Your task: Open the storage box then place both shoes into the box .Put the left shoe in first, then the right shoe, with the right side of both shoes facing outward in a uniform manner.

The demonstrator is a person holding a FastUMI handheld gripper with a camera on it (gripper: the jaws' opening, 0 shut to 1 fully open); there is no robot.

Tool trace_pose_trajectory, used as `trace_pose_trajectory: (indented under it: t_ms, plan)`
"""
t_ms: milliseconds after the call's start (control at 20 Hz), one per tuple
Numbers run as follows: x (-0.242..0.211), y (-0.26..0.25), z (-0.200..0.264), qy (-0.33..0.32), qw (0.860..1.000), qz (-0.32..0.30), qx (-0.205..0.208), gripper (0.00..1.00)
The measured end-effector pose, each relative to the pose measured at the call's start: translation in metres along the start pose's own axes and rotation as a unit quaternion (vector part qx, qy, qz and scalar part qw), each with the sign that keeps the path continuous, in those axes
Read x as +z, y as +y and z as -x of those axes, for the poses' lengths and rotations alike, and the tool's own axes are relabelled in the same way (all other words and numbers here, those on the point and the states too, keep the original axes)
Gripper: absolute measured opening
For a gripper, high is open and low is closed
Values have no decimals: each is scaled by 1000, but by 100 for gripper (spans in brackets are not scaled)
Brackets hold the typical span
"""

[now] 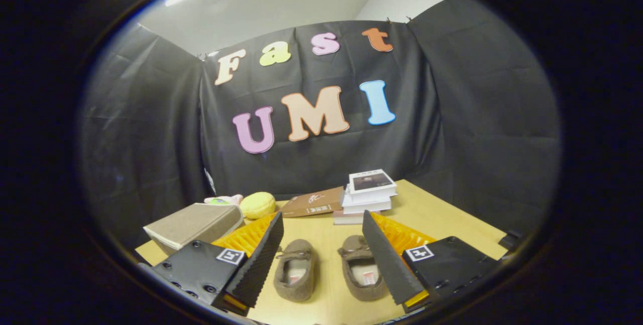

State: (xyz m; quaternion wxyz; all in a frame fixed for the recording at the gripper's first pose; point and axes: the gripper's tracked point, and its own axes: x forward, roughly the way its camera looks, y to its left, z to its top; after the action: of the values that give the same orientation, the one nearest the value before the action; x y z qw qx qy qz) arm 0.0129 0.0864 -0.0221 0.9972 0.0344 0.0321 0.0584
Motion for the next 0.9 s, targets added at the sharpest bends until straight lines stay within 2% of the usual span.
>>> trace_pose_trajectory:
  t_ms: [150,300,400,500,600,800,900]
  plan:
    - [-6,22,-1,11,998,-54,29,100]
    - [-19,54,-2,31,987,-141,72,100]
    - [-27,74,-6,42,970,-218,97,100]
    - [-32,99,-10,42,947,-294,122,100]
    - [-42,118,-11,45,928,-345,134,100]
    - [-66,144,-9,42,900,-415,127,100]
    - [-84,150,-8,42,883,-454,110,100]
